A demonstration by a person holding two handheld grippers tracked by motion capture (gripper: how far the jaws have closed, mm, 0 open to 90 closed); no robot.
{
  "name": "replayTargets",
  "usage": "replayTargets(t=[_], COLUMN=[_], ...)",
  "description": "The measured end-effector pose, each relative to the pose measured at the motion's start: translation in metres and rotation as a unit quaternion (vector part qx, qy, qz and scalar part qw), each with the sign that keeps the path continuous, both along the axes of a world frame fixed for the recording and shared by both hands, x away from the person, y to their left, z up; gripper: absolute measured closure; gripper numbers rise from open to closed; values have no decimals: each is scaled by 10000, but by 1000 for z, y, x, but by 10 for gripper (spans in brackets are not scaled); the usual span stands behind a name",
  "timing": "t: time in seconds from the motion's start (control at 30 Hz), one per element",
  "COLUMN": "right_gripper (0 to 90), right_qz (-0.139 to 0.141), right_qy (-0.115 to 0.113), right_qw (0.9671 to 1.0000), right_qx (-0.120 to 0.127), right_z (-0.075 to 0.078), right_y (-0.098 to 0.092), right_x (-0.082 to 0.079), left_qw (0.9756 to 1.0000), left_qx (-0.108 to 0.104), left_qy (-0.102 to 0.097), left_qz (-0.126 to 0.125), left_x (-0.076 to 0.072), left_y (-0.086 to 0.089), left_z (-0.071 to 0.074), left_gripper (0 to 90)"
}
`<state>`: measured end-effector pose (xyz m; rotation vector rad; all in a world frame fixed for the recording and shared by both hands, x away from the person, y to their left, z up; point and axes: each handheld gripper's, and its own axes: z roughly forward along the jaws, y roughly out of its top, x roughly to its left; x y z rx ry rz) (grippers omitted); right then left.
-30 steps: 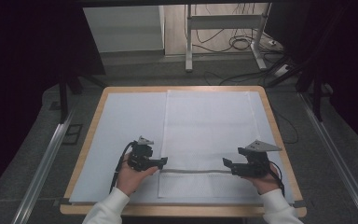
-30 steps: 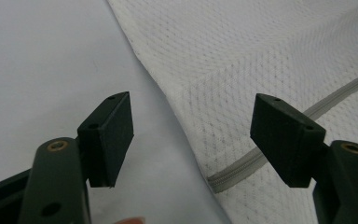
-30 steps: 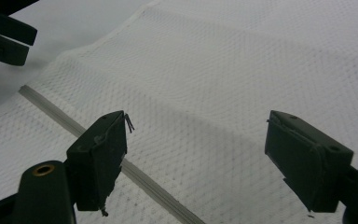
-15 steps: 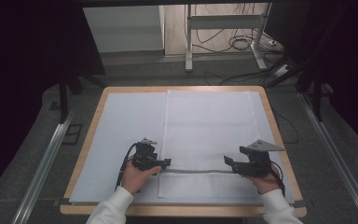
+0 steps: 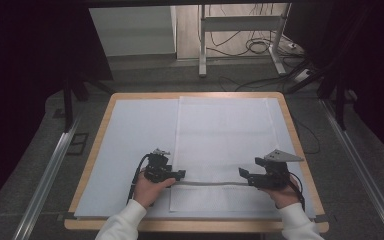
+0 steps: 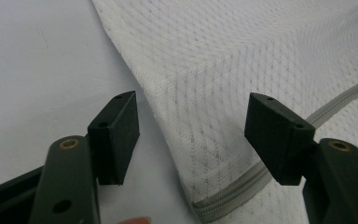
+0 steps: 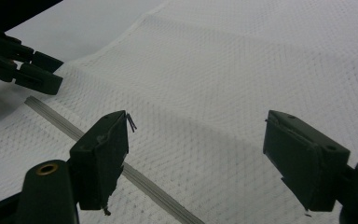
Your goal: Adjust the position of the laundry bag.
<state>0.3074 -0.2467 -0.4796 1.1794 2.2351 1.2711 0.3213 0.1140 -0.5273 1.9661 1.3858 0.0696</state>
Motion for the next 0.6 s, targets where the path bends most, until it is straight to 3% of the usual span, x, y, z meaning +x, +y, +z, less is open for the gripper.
replayTargets(t=[0.2,0.37,0.6], right_gripper=[218,218,224], right_qz=[-4,-9,-29], right_qy=[-1,-9,14], right_qw=[10000,10000,10000], right_qx=[15,25,21], right_z=[1,1,1], right_y=[0,-1,-1], right_x=[-1,0,1], left_qw=[10000,9999,9994], left_qx=[-14,-21,-91], left_qy=[-36,-105,-126], left_qz=[-52,-105,-302], left_x=[-1,0,0], left_y=[-4,-5,-4], left_z=[0,-2,-5], left_gripper=[424,604,786])
